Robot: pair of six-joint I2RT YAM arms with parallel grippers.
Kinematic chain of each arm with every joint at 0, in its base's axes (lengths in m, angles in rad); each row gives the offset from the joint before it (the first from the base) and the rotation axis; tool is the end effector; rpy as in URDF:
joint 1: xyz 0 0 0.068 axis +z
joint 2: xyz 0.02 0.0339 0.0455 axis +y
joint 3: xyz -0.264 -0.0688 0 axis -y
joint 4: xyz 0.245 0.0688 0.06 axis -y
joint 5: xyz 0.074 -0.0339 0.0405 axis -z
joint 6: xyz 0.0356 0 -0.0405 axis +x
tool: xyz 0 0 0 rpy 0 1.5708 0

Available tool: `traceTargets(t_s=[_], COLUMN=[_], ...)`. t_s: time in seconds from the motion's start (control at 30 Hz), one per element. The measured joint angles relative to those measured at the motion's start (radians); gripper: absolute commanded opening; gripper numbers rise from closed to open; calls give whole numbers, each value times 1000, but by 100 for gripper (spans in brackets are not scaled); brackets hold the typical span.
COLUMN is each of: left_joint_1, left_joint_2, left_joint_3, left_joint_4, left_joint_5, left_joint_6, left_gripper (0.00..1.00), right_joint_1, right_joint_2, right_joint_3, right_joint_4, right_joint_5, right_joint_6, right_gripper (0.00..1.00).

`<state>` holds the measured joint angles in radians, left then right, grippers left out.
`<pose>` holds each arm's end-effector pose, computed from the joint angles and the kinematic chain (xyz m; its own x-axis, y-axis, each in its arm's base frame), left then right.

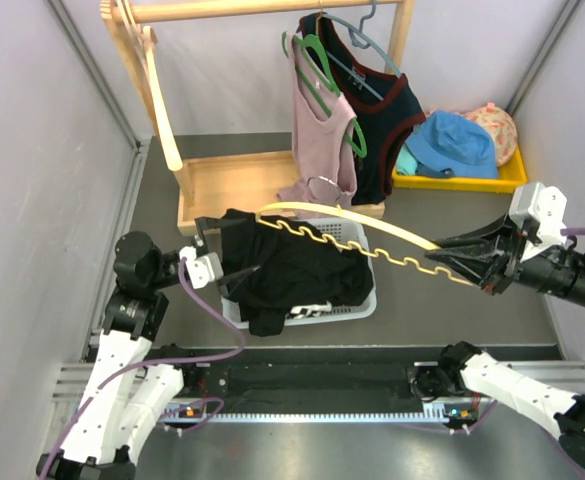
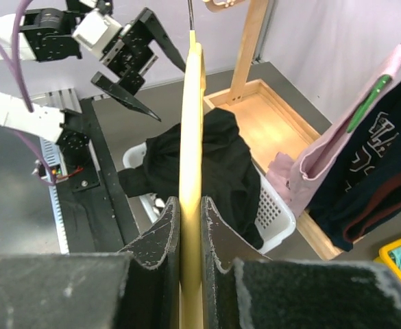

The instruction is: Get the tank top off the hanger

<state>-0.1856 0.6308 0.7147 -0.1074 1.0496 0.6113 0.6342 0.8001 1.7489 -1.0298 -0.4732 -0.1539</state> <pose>0.1296 -0.0557 0.3474 0.5229 0.1926 -0.8304 0.7863 0.2672 0.5571 0.0189 0.0341 0.5284 0.0725 -0.1160 -0.9906 -0.8928 0.4352 -0.1164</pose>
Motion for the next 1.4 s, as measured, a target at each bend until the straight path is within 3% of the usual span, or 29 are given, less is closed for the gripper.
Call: traceTargets(t_s=[0.2, 0.37, 0.5, 0.63, 0.8, 0.93, 1.23, 1.4], left_joint_1=[0, -15, -42, -74, -144, -152, -164, -166], left_joint_2=[-1, 16, 119, 269, 330, 357, 332, 320], left_joint_3=[-11, -121, -209, -190, -159, -143, -91, -85], left_joint_4=[-54, -71, 21, 91, 79, -10, -399, -505], left_joint_5=[-19, -59, -200, -345, -475, -440, -262, -222], left_joint_6=[71, 117, 52, -39, -95, -73, 93, 142], left_gripper=[99, 99, 99, 99, 99, 99, 99, 99], right_joint_1=[0, 0, 0, 0, 0, 0, 0, 0], right_joint_2=[-5, -35, -46, -31, 10, 28, 92, 151], right_joint_3=[0, -9, -42, -94, -140, -172, -171, -171], right_joint_4=[11, 71, 153, 205, 241, 252, 341, 388], right_joint_5=[45, 96, 116, 110, 97, 107, 209, 237], right_joint_6=[0, 24, 54, 87, 114, 129, 175, 201], right_gripper=[0, 0, 0, 0, 0, 0, 0, 0])
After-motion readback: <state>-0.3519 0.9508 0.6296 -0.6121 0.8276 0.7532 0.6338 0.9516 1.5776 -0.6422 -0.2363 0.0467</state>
